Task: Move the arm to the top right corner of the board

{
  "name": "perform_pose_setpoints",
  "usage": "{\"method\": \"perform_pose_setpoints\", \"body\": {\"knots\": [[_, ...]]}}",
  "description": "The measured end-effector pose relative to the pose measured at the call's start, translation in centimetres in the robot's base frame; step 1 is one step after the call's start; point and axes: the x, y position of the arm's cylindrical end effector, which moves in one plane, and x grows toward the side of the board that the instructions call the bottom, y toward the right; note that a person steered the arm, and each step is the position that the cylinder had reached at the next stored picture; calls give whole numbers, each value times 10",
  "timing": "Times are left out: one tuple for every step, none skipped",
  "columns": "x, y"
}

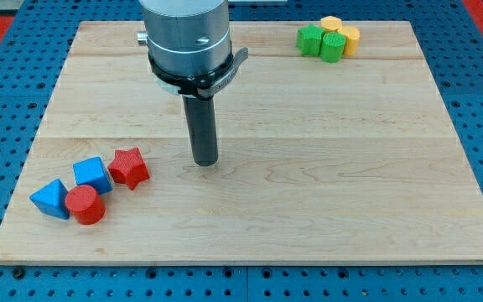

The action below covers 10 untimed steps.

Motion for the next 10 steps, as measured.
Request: {"method": "perform_pose_setpoints", "body": {"knots": [[0, 0], [1, 0], [3, 38], [-42, 157], [-112, 247], [-170, 287], [-218, 307], [-240, 313], [-240, 312], [-240, 312]]}}
